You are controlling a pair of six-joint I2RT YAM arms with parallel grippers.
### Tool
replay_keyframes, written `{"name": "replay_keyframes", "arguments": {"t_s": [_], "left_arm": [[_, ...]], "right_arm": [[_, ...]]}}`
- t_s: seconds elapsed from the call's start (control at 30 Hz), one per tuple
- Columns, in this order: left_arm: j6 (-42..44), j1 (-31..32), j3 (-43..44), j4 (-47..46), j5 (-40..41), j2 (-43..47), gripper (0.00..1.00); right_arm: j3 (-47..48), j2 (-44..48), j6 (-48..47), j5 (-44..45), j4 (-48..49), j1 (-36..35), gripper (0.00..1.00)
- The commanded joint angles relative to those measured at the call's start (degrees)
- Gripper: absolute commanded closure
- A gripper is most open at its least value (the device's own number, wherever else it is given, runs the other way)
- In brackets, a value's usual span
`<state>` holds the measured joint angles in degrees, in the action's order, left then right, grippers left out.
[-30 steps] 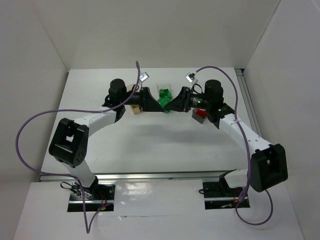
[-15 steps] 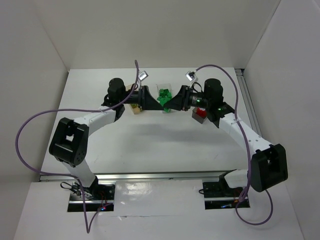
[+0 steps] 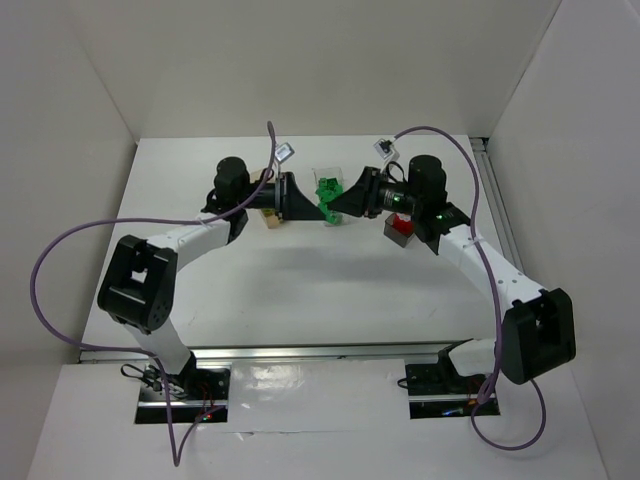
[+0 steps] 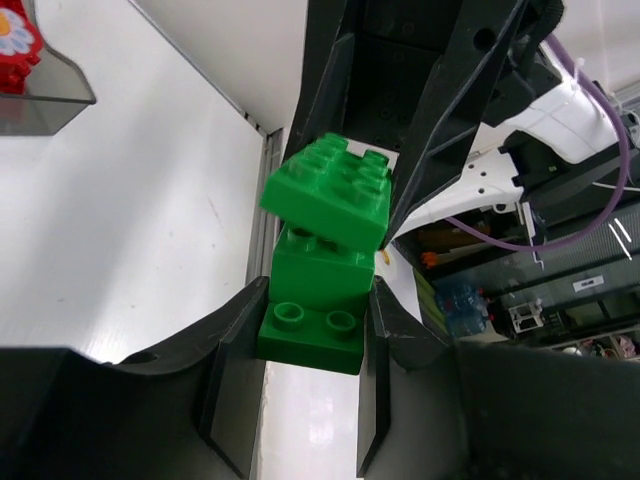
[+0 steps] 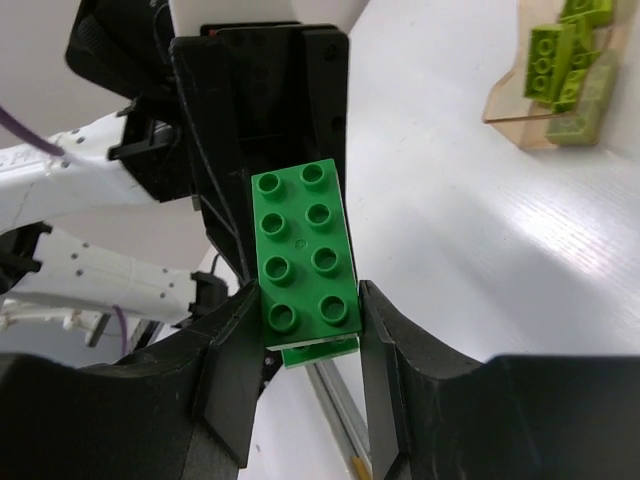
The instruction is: Sort the legos into containers by color
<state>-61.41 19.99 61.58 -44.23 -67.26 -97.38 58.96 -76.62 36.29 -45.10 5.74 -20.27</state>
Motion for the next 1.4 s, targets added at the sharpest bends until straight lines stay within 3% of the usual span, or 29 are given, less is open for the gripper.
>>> {"name": "replay_keyframes", "arguments": {"t_s": [0.0,0.1,0.17,0.23,0.43,0.6,0.83,0.9,0.93,0.97,1.1,1.23,1.27,1.37], "left_arm": [[5.31,-1.79,-0.15,3.51,-0.51,1.58,1.00],[10.41,-5.04,-0.15,12.65,0.72,2.81,1.00],[16.38,-7.58,0.46,23.44,2.39,4.82,1.00],[22.89,-8.82,1.34,35.10,6.69,5.70,1.00],[29.76,-10.76,6.26,53.53,22.42,7.03,1.00],[29.77,-11.37,5.66,55.39,25.60,7.65,1.00],[27.57,-12.52,4.51,54.86,27.27,8.78,1.00],[27.57,-12.52,4.51,54.86,27.27,8.79,1.00],[27.57,-13.04,4.51,54.86,27.80,9.40,1.00],[27.57,-13.04,4.51,55.38,27.80,9.93,1.00],[27.57,-13.04,4.51,55.39,28.33,11.24,1.00],[27.57,-13.57,5.03,56.53,28.86,12.39,1.00],[27.57,-13.57,5.04,56.53,28.86,12.39,1.00],[27.57,-13.57,5.56,56.53,28.86,12.39,1.00]], "right_arm": [[3.09,1.82,-1.92,6.59,-1.77,-0.12,0.61],[4.58,1.04,-1.93,16.52,-4.59,-0.12,0.63],[6.24,-0.19,-1.93,21.17,-6.00,-0.12,0.63],[6.78,-3.09,-2.46,23.03,-7.23,-0.12,0.63],[16.00,-15.91,-4.91,35.07,-12.85,-1.96,0.64],[23.20,-24.62,-6.32,44.12,-15.05,-4.34,0.65],[33.13,-36.22,-7.55,48.17,-17.33,-6.18,0.62],[34.55,-38.86,-7.55,50.62,-17.34,-6.18,0.53],[35.95,-39.48,-7.55,51.42,-17.86,-6.18,0.44],[36.75,-40.70,-7.55,52.47,-18.39,-6.70,0.27],[39.83,-41.94,-8.08,53.28,-21.03,-6.71,0.12],[38.26,-39.06,-8.08,53.80,-21.12,-6.71,0.12],[35.55,-37.74,-8.60,53.80,-20.42,-6.71,0.19],[29.74,-30.10,-8.61,52.23,-17.36,-6.71,0.26]]}}
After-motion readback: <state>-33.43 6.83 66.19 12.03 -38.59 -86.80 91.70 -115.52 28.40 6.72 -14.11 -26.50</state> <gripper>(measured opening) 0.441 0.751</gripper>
